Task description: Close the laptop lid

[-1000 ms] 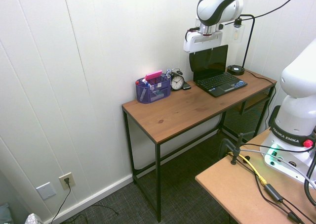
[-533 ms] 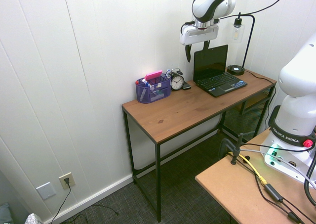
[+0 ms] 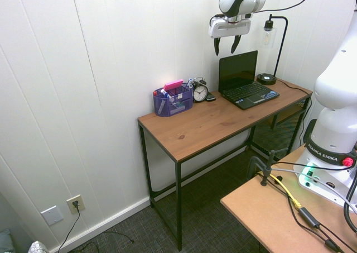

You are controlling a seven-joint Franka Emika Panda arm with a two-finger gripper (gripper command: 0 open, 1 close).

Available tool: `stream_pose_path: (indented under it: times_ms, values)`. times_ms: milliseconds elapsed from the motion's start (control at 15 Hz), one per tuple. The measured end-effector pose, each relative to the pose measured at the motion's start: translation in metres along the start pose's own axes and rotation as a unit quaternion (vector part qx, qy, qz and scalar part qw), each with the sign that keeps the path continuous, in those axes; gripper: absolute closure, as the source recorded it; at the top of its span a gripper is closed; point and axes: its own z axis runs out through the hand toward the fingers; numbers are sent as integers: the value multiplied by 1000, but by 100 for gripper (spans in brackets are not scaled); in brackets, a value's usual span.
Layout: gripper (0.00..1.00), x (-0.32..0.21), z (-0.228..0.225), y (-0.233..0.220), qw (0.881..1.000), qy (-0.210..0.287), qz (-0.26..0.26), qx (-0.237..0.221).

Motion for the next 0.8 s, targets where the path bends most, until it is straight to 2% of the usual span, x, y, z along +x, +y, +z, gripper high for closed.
stream_pose_path:
  times_ms: [67,533,800]
  values:
    - [100,13,-1,5,1000,2,7,2]
    - [100,82,27,23,999,-5,37,35]
    - [100,108,42,22,998,0,48,38]
